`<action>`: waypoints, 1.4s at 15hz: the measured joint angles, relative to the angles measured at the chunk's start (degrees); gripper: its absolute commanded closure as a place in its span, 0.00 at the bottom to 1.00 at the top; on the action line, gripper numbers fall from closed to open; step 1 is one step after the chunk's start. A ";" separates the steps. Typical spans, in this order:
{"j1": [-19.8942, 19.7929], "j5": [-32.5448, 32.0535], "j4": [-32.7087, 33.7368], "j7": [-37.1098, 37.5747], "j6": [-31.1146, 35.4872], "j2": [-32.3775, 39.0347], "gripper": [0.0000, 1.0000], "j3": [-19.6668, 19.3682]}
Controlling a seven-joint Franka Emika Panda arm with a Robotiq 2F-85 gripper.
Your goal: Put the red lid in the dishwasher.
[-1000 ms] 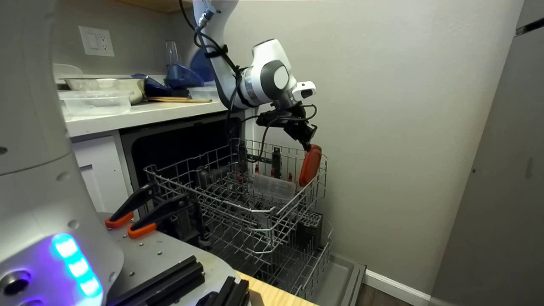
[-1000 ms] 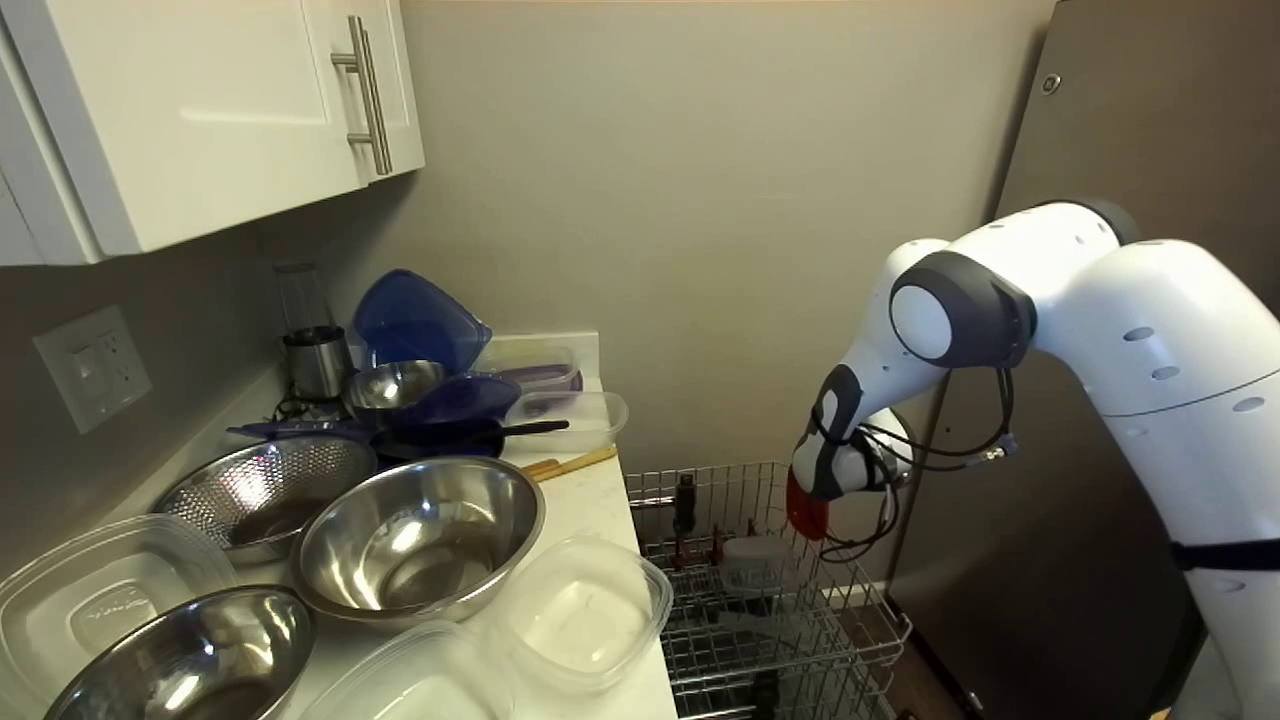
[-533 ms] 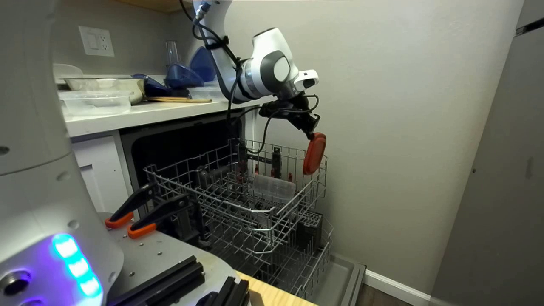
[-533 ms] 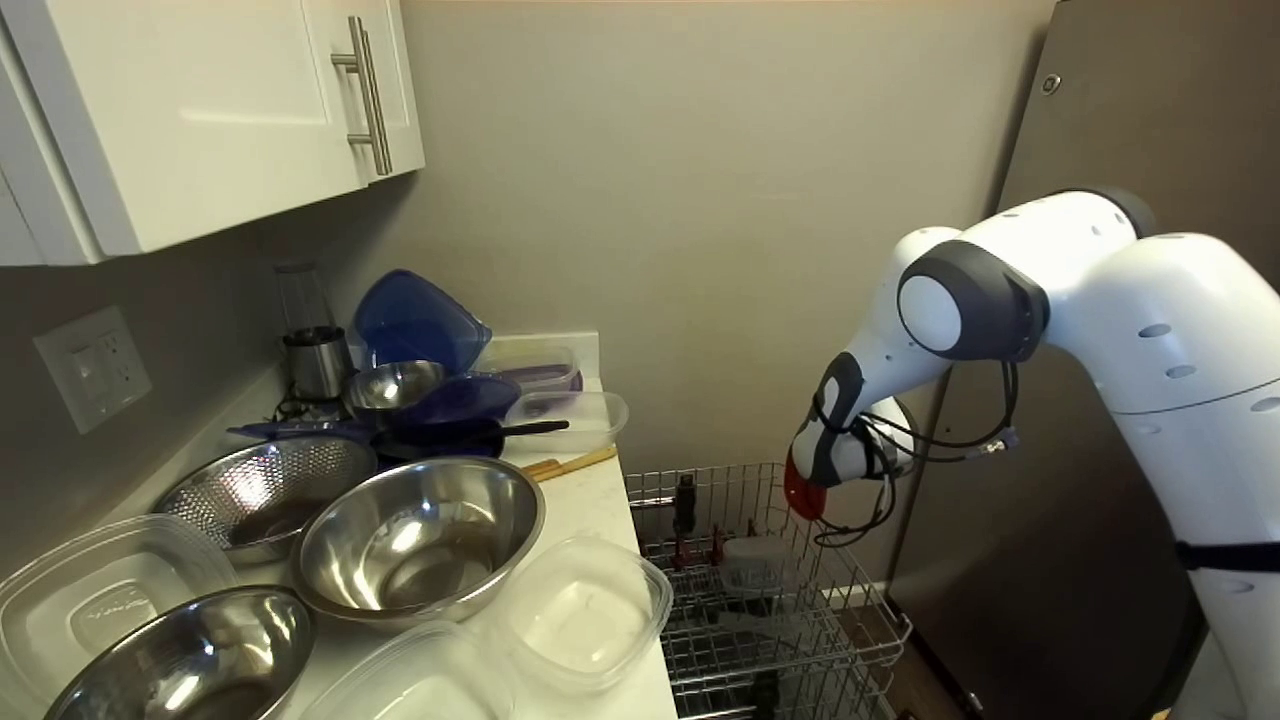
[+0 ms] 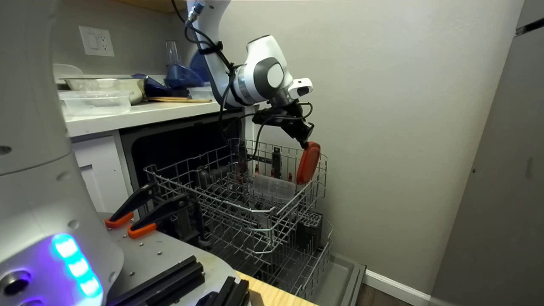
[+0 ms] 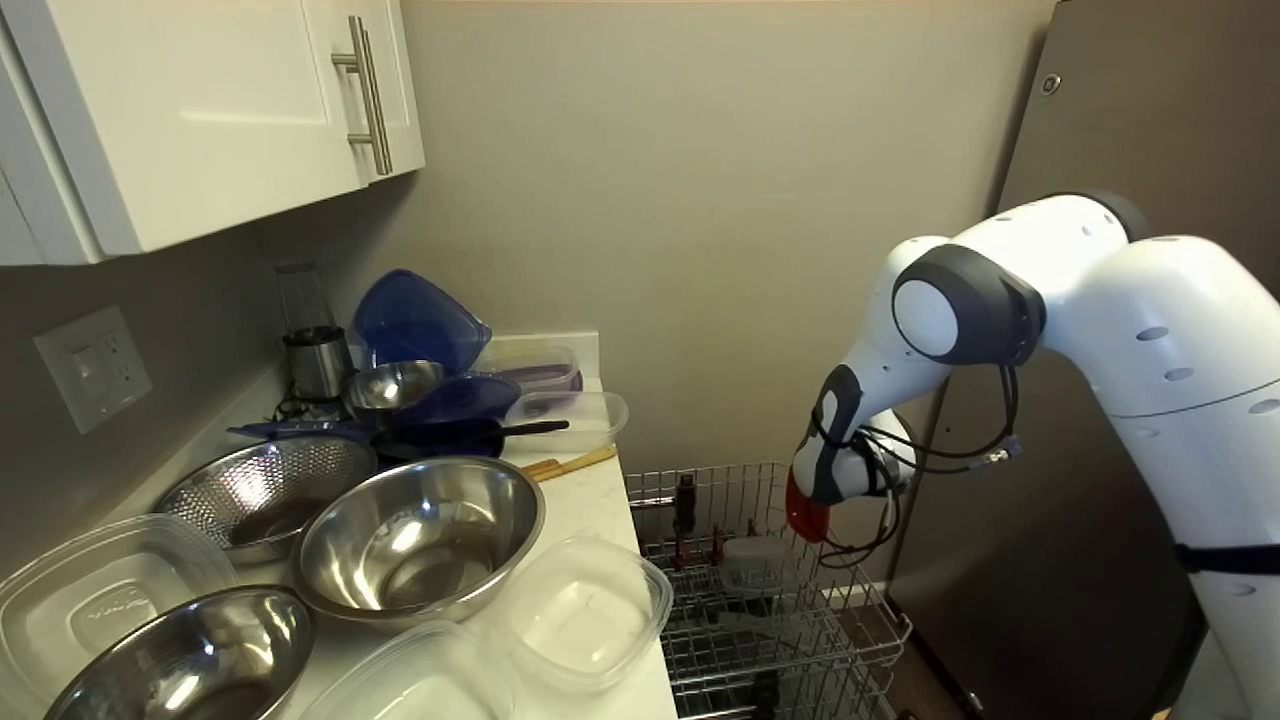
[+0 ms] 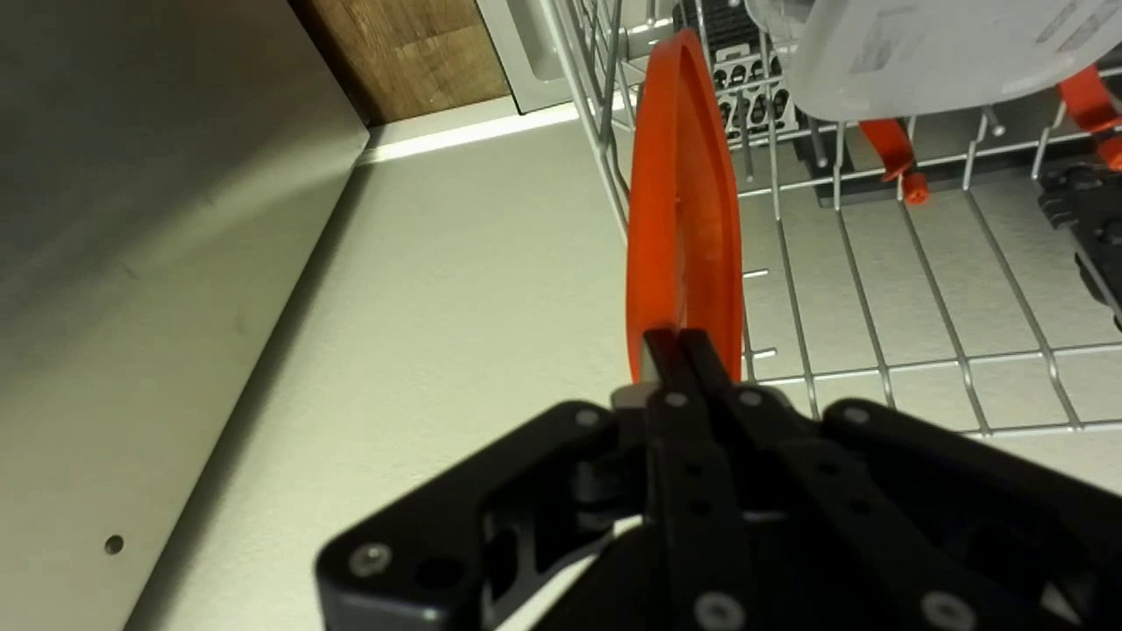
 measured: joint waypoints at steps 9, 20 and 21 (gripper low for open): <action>-1.36 0.79 -0.73 0.00 -0.03 3.49 1.00 1.21; -2.06 0.80 2.21 0.00 0.86 2.61 1.00 2.20; -2.21 0.80 2.21 0.00 0.85 2.63 1.00 2.50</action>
